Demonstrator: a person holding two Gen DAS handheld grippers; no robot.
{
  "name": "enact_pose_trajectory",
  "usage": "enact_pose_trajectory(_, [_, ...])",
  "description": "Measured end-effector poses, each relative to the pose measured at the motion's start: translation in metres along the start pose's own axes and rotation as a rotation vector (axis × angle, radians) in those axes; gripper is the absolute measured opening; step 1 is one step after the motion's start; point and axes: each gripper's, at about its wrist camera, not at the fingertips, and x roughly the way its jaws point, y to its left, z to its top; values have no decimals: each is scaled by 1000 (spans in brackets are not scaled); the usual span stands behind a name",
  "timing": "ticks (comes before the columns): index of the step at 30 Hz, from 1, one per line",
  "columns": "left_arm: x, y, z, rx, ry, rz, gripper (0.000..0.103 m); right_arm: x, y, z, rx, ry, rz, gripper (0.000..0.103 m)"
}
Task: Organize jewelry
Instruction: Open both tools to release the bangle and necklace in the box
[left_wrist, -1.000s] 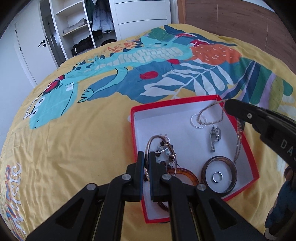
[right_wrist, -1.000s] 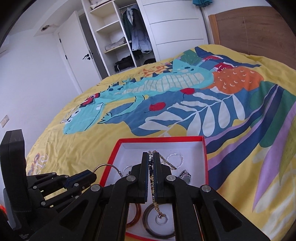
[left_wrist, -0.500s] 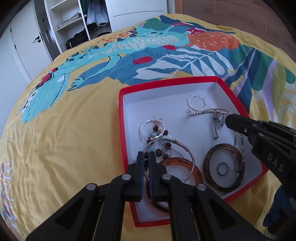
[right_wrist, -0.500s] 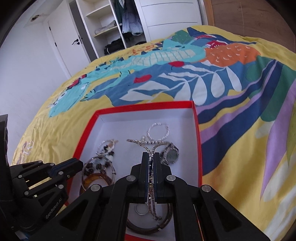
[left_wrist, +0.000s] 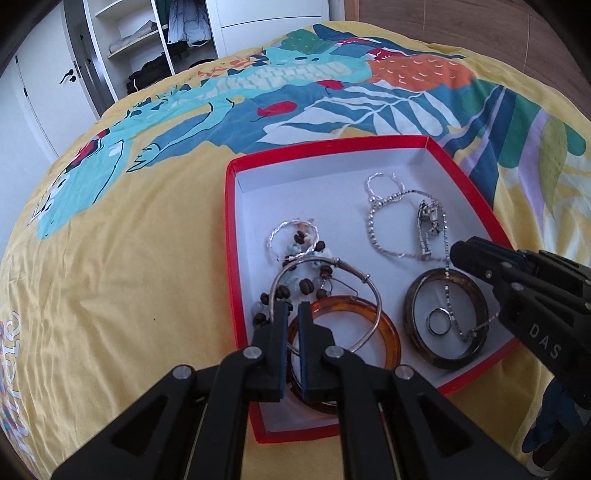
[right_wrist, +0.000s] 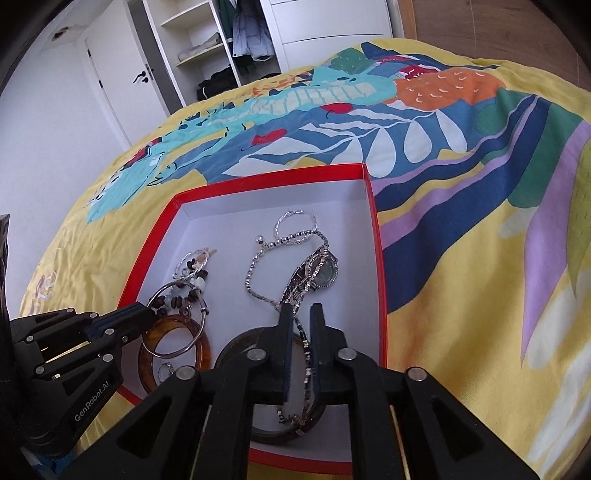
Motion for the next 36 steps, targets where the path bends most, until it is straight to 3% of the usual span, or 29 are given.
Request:
enact_pose_trajectory(3, [-2, 0, -1, -7, -1, -10, 6, -3, -1, -1, 1, -5, -6, 28])
enact_pose_trajectory(9, [-6, 1, -2, -14, -6, -22, 9, -13, -3, -4, -1, -13, -10, 34])
enact_pose_trajectory(13, [-13, 1, -2, -24, -19, -30, 23, -20, 1, -3, -12, -25, -15, 41])
enact_pose_trajectory(25, [-38, 3, -1, -41, -58, -59, 25, -49, 3, -4, -5, -67, -44, 53])
enact_pose_trajectory(29, [-51, 3, 0, -50, -80, -64, 42, -62, 4, -6, 2, -80, -56, 59])
enact_pose_trajectory(36, [-76, 4, -2, -49, -119, -70, 43, -82, 7, -9, 9, -99, -68, 67])
